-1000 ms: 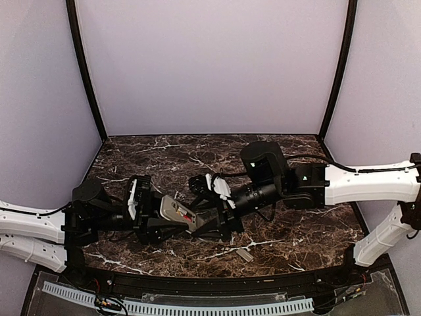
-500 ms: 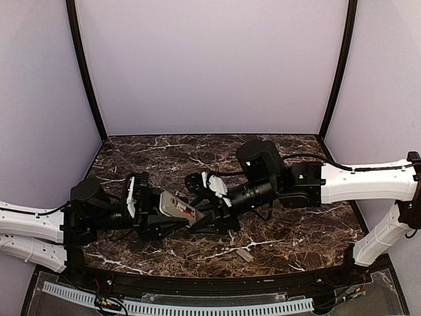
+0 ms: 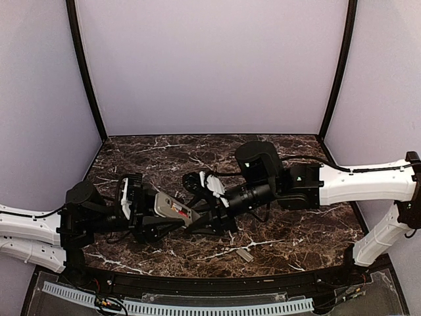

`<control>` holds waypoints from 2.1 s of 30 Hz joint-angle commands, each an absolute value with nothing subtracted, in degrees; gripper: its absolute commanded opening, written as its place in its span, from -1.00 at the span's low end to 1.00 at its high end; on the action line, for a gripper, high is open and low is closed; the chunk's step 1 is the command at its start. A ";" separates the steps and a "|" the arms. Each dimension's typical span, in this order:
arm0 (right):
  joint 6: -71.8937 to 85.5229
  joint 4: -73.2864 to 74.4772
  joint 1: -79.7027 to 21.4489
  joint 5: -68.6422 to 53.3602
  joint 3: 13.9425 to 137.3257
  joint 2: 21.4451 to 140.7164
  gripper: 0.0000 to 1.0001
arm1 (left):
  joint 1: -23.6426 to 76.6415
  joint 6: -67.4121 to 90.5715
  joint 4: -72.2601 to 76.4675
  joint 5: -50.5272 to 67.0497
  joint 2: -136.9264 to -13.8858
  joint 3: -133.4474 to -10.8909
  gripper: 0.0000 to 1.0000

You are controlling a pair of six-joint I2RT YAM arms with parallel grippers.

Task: Load the batteries into the remote control
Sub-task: Pass from the left arm to the right, then pick up the remote control without the battery cover from the center of the board.

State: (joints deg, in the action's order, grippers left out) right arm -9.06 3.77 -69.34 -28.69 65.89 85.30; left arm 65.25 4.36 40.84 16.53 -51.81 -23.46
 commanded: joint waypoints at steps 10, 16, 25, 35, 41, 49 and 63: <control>-3.09 6.47 -69.43 -23.34 64.34 84.21 -1.00 | 64.69 6.11 38.11 1.29 -46.49 -20.69 0.97; 3.82 16.38 -69.43 -13.34 64.88 89.48 -1.00 | 64.73 5.64 31.21 -8.46 -37.72 -19.98 0.98; 10.12 34.85 -74.18 -2.25 75.64 108.21 -1.00 | 64.75 9.35 15.20 -36.86 -35.32 -20.61 0.98; 17.53 41.67 -75.35 1.84 79.11 114.16 -0.92 | 64.69 12.85 10.56 -35.10 -31.74 -19.17 0.97; 18.45 44.34 -76.84 2.60 81.35 115.64 -0.12 | 64.69 12.48 10.64 -34.19 -31.09 -18.80 0.97; 23.08 45.36 -77.07 2.05 86.89 108.99 0.28 | 64.69 12.55 10.96 -32.28 -31.21 -18.56 0.97; 49.10 52.08 -75.95 7.00 65.84 91.56 -0.19 | 64.69 13.63 11.81 -28.55 -30.70 -17.53 0.95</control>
State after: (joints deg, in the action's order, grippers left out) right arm 38.15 45.82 -76.16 7.01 72.53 91.44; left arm 64.77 12.91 11.86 -29.93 -31.77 -19.25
